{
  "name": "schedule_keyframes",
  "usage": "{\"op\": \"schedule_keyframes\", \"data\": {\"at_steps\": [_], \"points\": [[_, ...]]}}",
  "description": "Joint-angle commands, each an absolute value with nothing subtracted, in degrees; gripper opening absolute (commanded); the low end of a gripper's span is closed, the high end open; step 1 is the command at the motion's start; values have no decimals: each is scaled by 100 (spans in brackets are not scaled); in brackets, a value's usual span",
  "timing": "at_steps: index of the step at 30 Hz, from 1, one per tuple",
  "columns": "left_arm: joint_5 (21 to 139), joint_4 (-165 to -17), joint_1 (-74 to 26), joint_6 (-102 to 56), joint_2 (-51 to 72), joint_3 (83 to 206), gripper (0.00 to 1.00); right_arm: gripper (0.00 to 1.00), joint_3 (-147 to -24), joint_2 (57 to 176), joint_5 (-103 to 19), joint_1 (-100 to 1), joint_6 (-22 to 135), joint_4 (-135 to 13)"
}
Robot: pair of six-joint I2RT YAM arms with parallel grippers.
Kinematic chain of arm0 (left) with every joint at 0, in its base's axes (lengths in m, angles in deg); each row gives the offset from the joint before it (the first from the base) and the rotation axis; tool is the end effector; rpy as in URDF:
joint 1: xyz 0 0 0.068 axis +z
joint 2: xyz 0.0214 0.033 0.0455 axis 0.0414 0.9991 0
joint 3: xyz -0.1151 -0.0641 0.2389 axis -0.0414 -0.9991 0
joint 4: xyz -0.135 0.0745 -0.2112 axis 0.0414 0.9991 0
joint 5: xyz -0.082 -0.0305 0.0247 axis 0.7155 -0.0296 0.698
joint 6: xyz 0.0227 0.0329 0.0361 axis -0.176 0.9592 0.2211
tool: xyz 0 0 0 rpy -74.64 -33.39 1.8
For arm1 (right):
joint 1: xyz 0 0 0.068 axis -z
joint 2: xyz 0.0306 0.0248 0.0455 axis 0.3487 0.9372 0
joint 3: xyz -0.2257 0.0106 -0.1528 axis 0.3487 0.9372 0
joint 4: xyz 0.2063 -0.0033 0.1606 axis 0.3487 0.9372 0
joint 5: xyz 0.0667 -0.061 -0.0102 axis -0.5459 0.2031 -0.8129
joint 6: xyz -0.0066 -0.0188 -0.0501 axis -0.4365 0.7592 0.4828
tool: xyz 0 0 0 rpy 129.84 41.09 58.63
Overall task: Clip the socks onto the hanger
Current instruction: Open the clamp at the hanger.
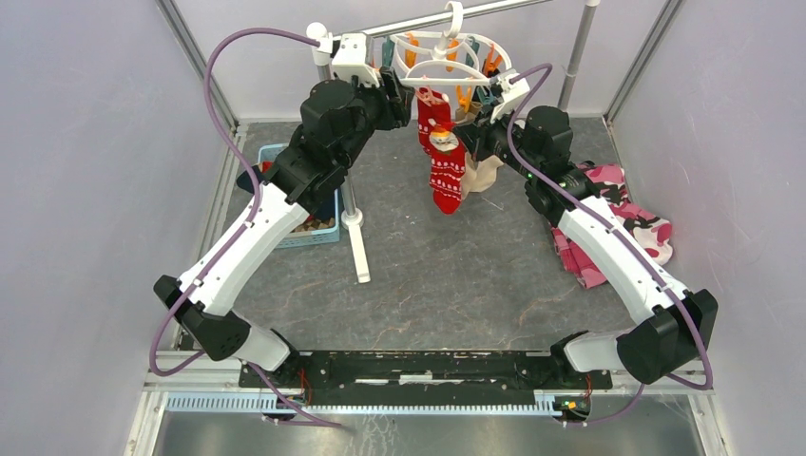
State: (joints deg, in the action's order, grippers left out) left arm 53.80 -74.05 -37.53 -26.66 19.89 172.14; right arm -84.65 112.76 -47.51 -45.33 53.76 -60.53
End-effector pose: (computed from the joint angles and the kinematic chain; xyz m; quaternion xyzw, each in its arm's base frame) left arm 0.2556 -0.1992 0.5002 0.0381 0.7028 -0.2265 0.6733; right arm 0.2850 0.1416 0.4150 -0.1771 0.7041 0.2831 0.6266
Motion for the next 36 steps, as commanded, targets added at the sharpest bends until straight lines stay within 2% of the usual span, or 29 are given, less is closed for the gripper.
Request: {"op": "schedule_keyframes", "data": {"at_steps": [1, 17, 29, 36], "points": [[5259, -7647, -3779, -2369, 2047, 17459, 60, 0, -8447, 11079, -4805, -4485, 5265, -6299], [5214, -7869, -3779, -2233, 2180, 17459, 54, 0, -8430, 11053, -4830, -4461, 5249, -6308], [5178, -7902, -3779, -2208, 2152, 17457, 32, 0, -8423, 11043, -4842, -4440, 5238, -6317], [5196, -7889, -3779, -2239, 2123, 17449, 14, 0, -8435, 11035, -4905, -4424, 5235, -6317]]}}
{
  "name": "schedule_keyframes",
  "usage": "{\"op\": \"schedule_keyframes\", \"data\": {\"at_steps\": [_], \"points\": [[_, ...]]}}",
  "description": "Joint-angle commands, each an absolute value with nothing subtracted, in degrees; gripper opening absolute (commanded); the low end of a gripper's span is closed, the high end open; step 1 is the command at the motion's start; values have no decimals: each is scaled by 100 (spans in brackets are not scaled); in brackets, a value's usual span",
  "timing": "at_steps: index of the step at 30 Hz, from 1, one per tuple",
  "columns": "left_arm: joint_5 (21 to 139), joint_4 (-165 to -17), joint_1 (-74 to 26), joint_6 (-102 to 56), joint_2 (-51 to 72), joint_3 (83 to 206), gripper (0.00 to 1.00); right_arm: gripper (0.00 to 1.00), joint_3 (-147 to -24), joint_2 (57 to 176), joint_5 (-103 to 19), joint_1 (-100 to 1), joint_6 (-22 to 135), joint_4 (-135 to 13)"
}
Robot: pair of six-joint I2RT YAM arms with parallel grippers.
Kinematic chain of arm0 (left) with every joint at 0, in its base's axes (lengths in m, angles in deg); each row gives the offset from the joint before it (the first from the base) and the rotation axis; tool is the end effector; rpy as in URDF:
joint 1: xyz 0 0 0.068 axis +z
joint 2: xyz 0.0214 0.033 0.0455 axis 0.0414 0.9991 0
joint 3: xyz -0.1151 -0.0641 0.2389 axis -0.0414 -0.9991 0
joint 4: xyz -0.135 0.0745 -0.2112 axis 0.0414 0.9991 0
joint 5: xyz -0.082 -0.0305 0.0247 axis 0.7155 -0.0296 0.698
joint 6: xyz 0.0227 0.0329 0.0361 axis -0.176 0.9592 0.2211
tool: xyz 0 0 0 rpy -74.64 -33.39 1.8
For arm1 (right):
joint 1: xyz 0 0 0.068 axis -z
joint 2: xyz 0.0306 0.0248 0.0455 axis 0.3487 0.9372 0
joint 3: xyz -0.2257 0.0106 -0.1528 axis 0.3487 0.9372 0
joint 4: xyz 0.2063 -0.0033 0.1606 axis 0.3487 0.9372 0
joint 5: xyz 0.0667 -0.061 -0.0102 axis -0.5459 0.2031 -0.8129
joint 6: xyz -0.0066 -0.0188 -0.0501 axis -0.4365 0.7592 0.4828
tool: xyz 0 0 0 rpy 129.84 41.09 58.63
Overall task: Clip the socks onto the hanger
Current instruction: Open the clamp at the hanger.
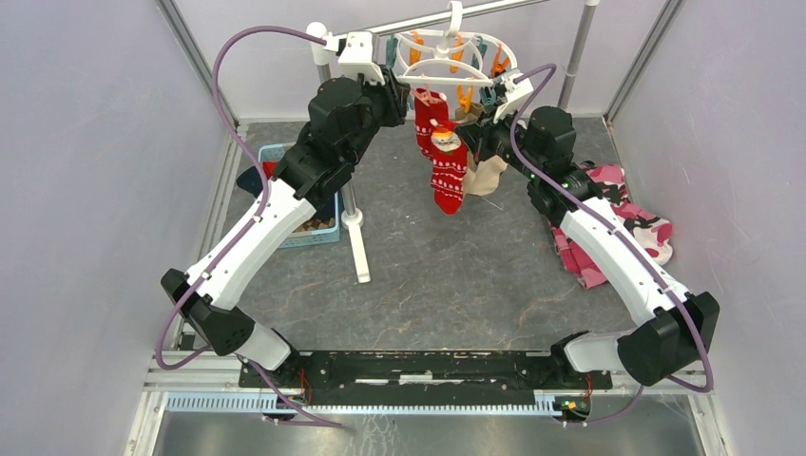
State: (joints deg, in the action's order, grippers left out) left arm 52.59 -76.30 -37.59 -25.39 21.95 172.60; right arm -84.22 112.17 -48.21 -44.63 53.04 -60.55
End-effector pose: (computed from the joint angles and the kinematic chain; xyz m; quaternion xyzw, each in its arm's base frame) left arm 0.2654 -0.2070 0.4959 0.0372 0.6990 -0.2147 0.6811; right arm 0.2839 0.1373 0.4155 -0.1725 0.7041 0.2875 0.6259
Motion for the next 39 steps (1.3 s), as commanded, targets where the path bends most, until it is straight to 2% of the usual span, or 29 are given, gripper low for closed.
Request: {"op": "schedule_keyframes", "data": {"at_steps": [1, 15, 24, 30, 39], "points": [[5197, -7878, -3779, -2262, 2124, 17452, 13, 0, -8430, 11032, -4961, -4425, 5236, -6323], [5173, -7685, -3788, -2464, 2167, 17591, 5, 0, -8193, 10366, -5962, -4455, 5564, -6226], [5221, -7645, -3788, -2625, 2175, 17556, 5, 0, -8829, 10599, -5854, -5058, 7055, -4928], [5253, -7583, -3788, -2763, 2181, 17546, 4, 0, -9571, 11126, -4751, -6014, 7901, -4074], [5235, -7579, -3788, -2906, 2045, 17414, 4, 0, -10050, 11706, -2929, -6662, 8165, -4927]]}}
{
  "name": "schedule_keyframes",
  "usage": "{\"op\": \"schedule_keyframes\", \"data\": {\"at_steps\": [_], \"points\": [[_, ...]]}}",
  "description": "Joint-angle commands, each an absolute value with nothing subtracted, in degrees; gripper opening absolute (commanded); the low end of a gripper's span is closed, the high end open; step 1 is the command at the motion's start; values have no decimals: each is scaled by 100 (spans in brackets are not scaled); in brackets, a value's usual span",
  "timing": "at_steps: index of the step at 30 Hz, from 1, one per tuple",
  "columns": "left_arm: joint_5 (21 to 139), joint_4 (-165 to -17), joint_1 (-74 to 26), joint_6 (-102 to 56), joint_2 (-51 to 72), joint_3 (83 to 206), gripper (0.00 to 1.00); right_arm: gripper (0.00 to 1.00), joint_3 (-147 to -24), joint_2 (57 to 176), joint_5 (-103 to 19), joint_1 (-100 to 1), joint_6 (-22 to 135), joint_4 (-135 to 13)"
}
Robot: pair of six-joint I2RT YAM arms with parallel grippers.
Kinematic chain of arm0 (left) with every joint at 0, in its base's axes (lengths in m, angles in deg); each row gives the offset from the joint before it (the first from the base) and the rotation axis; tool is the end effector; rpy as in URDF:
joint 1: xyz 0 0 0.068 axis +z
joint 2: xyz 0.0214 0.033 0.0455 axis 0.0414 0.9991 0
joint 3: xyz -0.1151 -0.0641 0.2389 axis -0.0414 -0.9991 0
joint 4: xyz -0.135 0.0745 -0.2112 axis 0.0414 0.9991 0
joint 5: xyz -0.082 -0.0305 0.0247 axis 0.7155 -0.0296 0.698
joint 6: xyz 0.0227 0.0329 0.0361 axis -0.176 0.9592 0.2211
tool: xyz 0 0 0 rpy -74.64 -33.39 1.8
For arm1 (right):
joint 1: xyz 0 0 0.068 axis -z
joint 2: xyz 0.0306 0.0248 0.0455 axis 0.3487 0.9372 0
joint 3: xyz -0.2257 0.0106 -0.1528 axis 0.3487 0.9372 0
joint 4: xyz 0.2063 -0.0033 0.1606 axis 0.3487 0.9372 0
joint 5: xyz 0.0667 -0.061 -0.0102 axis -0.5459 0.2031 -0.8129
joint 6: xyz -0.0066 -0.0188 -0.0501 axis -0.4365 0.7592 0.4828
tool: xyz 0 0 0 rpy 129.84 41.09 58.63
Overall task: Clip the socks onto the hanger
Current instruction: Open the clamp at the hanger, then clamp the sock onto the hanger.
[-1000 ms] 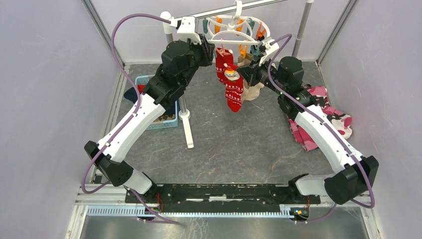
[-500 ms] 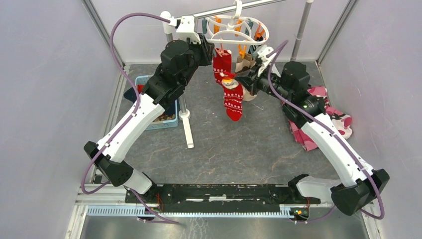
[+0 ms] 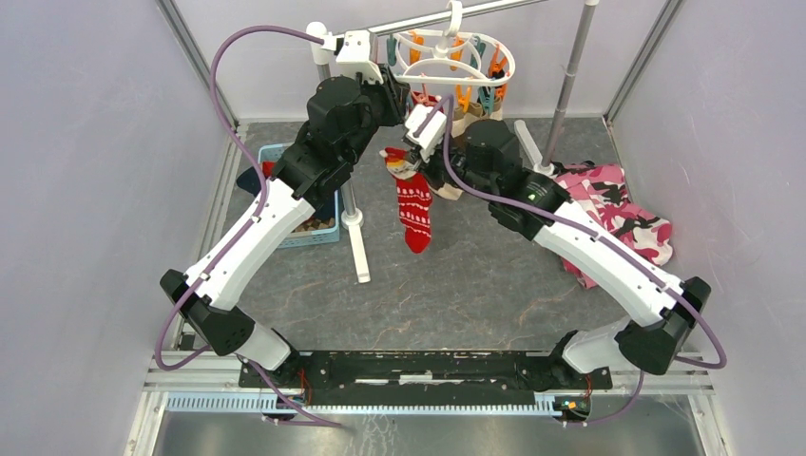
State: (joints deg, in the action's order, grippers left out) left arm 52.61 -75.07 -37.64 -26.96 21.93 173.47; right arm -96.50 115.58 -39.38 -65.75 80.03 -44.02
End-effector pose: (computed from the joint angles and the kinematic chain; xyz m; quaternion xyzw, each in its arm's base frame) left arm 0.2638 -0.2060 0.4987 0.0288 0.7014 -0.2231 0.6763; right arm 0.2218 0.2293 0.4415 -0.4226 0.6432 0.1919 0.6090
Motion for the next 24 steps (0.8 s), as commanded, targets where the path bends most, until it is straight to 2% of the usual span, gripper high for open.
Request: {"op": "schedule_keyframes", "data": {"at_steps": [1, 8, 13, 24], "points": [[5241, -7569, -3788, -2910, 2044, 17429, 4, 0, -10034, 11740, -2812, -6669, 8123, -5030], [5250, -7527, -3788, -2910, 2036, 17473, 3, 0, -9961, 11905, -2611, -6509, 7520, -5304], [5297, -7575, -3782, -2954, 2014, 17412, 3, 0, -9950, 11954, -3217, -5981, 6806, -5416], [5364, -7605, -3779, -3056, 2035, 17381, 3, 0, -9963, 12051, -3384, -5940, 6552, -5798]]}}
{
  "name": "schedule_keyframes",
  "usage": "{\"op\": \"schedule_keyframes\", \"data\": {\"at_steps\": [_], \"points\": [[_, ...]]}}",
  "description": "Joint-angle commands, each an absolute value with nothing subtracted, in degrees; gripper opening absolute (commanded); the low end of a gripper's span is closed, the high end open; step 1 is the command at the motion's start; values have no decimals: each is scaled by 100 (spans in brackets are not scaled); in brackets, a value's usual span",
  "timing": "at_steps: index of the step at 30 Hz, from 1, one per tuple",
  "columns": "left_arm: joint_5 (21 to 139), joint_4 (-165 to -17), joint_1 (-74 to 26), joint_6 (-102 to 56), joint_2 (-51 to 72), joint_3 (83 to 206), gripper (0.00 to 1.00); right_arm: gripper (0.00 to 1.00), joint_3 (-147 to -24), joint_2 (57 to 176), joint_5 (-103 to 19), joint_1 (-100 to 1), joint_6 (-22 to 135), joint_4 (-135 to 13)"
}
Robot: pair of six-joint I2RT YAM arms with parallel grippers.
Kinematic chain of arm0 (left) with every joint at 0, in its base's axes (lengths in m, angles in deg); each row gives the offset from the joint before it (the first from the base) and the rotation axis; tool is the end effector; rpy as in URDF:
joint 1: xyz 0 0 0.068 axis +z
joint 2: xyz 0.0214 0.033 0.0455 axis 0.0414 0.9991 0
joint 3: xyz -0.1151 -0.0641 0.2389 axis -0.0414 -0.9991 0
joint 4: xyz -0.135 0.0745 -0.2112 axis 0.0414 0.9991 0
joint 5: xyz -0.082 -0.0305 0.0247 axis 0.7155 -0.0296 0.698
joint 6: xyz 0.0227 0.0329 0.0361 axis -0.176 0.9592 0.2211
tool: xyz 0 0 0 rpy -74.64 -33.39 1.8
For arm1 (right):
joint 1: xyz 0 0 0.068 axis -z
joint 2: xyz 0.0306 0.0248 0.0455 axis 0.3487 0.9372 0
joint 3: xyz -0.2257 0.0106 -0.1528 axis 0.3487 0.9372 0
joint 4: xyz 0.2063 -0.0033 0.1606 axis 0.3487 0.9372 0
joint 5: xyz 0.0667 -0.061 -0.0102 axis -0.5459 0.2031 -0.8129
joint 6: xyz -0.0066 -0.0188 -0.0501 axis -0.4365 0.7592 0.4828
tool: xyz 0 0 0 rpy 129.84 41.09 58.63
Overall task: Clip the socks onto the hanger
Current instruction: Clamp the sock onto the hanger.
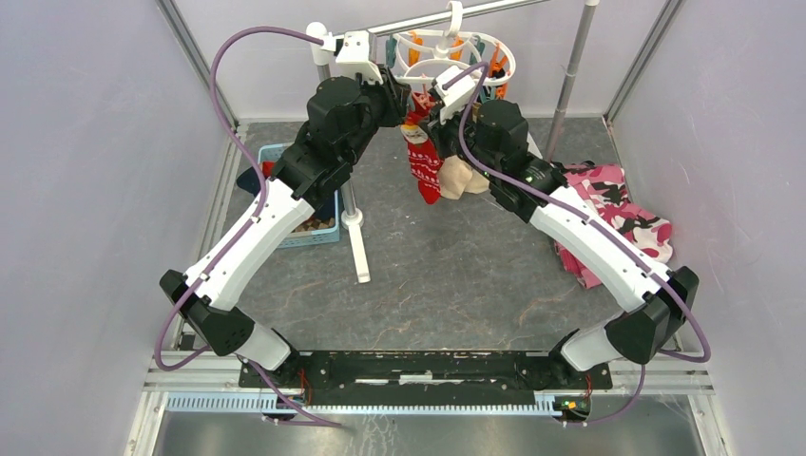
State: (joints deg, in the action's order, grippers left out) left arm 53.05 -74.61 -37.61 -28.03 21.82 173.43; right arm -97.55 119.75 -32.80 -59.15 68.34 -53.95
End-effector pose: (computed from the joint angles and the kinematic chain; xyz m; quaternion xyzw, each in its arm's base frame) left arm 0.2633 -0.2057 0.4982 0.0257 0.7038 -0.2303 0.6715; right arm 0.2690 0.2149 0.4440 -0.2662 0.6803 0.1900 0.6559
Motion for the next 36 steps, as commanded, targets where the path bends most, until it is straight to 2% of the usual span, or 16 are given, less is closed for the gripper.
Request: {"op": "schedule_keyframes", "data": {"at_steps": [1, 36], "points": [[5364, -7604, -3779, -3059, 2044, 17385, 3, 0, -9975, 12073, -3384, -5942, 6523, -5821], [5294, -7589, -3771, -3246, 2053, 17319, 2, 0, -10335, 11957, -2201, -6348, 6793, -5980]]}}
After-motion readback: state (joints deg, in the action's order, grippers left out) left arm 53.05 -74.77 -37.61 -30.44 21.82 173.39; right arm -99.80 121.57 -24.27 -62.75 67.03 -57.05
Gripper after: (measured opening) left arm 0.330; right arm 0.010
